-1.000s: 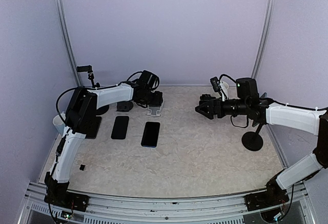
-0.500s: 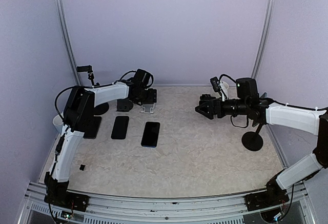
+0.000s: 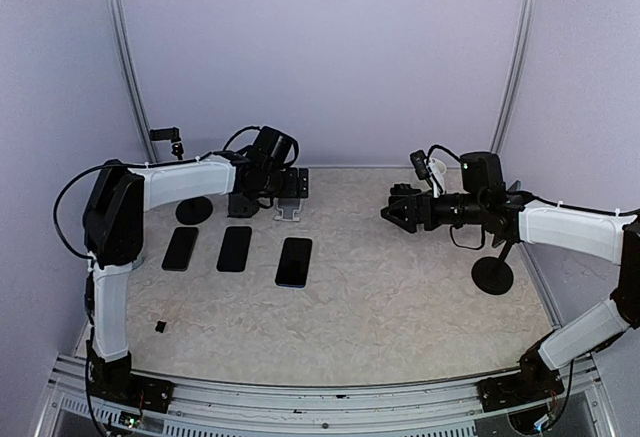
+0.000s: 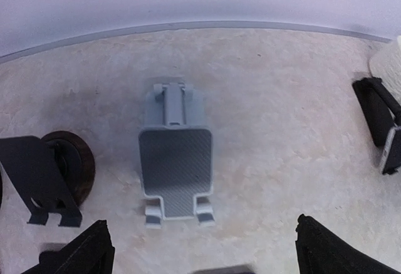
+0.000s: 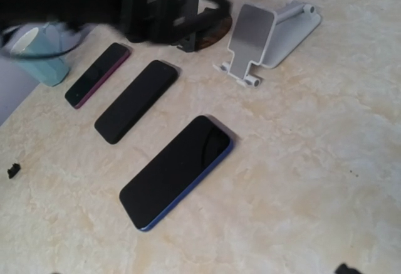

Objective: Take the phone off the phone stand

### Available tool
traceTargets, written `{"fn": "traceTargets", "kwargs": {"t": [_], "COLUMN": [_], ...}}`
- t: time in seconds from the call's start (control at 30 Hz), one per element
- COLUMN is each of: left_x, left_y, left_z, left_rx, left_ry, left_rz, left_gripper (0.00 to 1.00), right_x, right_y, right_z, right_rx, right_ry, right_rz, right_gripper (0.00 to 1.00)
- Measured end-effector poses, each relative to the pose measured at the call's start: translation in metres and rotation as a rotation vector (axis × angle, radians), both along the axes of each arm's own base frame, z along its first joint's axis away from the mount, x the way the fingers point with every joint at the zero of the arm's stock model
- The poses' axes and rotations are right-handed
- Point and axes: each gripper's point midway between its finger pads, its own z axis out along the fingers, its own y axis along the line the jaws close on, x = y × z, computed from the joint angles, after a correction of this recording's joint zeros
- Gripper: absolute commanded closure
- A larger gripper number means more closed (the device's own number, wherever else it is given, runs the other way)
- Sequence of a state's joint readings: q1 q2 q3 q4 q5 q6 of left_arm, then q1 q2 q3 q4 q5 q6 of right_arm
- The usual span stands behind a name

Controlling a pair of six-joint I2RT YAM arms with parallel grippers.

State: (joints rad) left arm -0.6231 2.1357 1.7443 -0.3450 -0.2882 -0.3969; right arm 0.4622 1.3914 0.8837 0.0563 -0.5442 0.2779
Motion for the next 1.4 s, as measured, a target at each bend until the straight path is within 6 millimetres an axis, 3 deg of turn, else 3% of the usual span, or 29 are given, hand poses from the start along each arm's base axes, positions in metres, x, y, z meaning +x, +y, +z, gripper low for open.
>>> {"fn": "traceTargets", "kwargs": {"t": [0.13,0.27,0.43,0.6,0.9,1.1,1.4], "left_x": [-0.044,-0.079,-0.105,-0.114,-0.131,-0.135,-0.122], "left_y": [-0.024,-0.038,-0.024,-0.021,-0.036,-0.026,-0.02], "left_z": [0.006,-0.025,-0.066,-0.078,-0.089,-0.117,-0.118], "left_rx": [-0.009,0.017,0.066,0.068,0.048,0.094,0.088], "left_ry": [-0.007,0.051,0.146,0.177,0.209,0.256,0.245], "left_rz": [-0.04,-0.069,-0.049,-0.03,-0.034,0.008,0.058], "left_gripper": [0.01,0.01,0.01,0.01,0.07,0.1,0.24], "right_x": [0.0,0.0,-0.001,-0.001,-0.001,-0.001,0.0], "right_y": [0.0,-0.001,-0.002,-0.002,-0.003,-0.003,-0.003], "right_z": [0.0,0.0,0.006,0.007,0.007,0.007,0.007], "right_rx": [-0.001,-0.003,0.001,0.003,0.001,0.0,-0.004], "right_ry": [0.002,0.001,-0.013,-0.018,-0.02,-0.021,-0.025], "right_rz": [-0.001,-0.005,-0.009,-0.01,-0.009,-0.011,-0.013], "right_gripper": [0.07,0.07,0.07,0.07,0.07,0.07,0.06]}}
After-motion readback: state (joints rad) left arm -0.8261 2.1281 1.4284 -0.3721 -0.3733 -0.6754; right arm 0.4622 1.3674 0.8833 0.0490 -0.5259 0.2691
